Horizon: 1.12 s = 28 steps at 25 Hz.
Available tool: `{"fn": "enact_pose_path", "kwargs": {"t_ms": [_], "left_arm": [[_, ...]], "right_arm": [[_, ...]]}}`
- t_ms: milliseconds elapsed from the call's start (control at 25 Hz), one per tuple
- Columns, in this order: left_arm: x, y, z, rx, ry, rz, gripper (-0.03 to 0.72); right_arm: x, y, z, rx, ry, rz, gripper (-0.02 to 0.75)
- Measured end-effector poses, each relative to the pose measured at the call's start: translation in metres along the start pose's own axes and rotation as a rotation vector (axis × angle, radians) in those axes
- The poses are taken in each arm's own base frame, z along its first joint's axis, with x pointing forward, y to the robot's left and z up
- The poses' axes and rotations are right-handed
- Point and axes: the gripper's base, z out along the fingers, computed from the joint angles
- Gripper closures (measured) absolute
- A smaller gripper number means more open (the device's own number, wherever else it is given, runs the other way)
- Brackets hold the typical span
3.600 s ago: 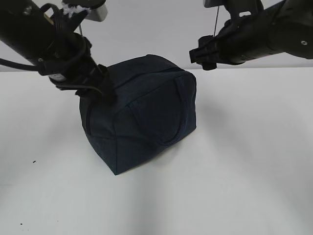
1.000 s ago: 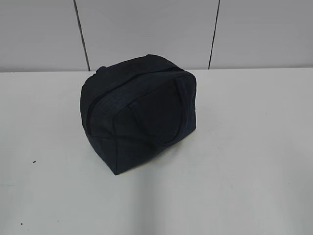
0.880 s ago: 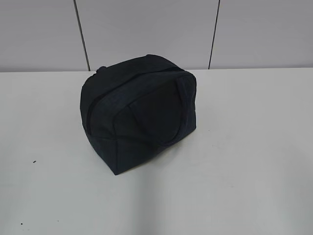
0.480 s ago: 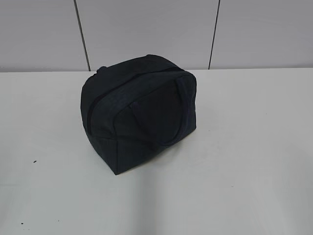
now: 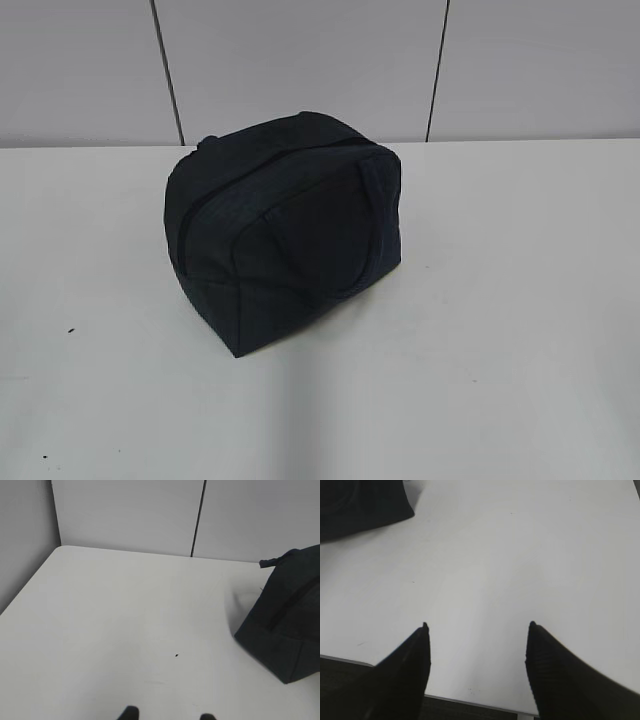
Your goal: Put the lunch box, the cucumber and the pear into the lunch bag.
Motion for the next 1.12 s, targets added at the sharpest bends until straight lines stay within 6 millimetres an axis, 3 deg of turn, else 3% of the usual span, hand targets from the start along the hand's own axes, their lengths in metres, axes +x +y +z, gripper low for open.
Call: {"fn": "enact_pose_path", "kwargs": {"t_ms": [1120], "left_arm": [[0.0002, 0.0008, -0.0004, 0.057, 0.002, 0.029, 0.449]], "right_arm": [[0.0000, 0.0000, 0.0000, 0.000, 0.000, 0.000, 0.267]]}}
